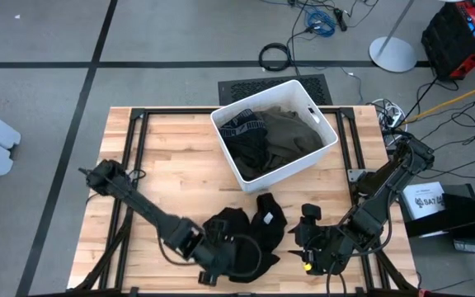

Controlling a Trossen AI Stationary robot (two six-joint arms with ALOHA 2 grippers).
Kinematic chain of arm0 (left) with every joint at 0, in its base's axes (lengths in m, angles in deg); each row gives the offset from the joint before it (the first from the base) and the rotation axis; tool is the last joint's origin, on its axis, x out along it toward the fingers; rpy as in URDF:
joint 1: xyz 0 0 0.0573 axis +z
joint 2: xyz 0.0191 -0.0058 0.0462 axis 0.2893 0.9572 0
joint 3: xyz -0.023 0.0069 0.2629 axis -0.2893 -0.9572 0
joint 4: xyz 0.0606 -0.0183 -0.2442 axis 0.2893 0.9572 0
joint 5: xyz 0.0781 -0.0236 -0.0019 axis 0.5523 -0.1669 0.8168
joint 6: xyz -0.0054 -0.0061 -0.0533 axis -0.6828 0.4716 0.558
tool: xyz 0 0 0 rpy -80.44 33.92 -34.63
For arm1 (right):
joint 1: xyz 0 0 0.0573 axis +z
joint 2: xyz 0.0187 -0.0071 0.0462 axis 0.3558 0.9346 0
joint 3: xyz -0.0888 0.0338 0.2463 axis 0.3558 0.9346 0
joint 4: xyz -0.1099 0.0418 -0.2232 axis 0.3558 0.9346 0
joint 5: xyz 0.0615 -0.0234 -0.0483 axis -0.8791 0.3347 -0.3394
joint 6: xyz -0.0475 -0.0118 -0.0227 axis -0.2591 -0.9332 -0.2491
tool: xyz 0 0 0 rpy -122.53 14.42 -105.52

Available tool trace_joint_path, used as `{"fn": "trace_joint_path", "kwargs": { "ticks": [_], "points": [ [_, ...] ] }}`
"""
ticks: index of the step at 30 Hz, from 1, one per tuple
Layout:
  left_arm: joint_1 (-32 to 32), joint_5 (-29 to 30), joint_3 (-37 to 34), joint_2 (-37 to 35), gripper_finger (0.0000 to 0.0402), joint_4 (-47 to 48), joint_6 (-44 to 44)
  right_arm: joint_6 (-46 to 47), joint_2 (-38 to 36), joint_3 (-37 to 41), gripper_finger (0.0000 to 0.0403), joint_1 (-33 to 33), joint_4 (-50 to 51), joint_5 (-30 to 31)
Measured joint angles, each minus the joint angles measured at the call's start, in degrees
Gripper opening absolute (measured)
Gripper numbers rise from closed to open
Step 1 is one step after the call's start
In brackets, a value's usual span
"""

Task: Sort clothes
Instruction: Put the black shirt into the white bin

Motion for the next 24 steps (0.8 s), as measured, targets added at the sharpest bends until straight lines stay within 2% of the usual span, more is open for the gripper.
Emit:
{"fn": "trace_joint_path", "kwargs": {
  "ticks": [6,9,15,20,24],
  "points": [
    [-2.4,-0.1,0.0,4.3,0.0012,0.0,0.1,0.0,0.1,0.0,0.0242,0.0,0.0,0.3],
    [-2.4,-1.4,0.0,7.5,0.0028,0.5,-1.3,0.0,0.1,0.0,0.0242,0.0,0.0,0.3],
    [-2.1,-3.0,0.0,11.7,0.0111,2.3,3.2,0.0,0.2,0.0,0.0242,0.0,0.1,0.3],
    [-1.5,-8.9,0.9,11.9,0.0183,2.3,7.7,-0.2,0.2,0.0,0.0242,0.0,0.1,0.3],
    [-1.2,-13.1,2.6,11.9,0.0224,1.8,9.2,-0.2,0.2,0.0,0.0242,0.0,0.1,1.0]
  ]
}}
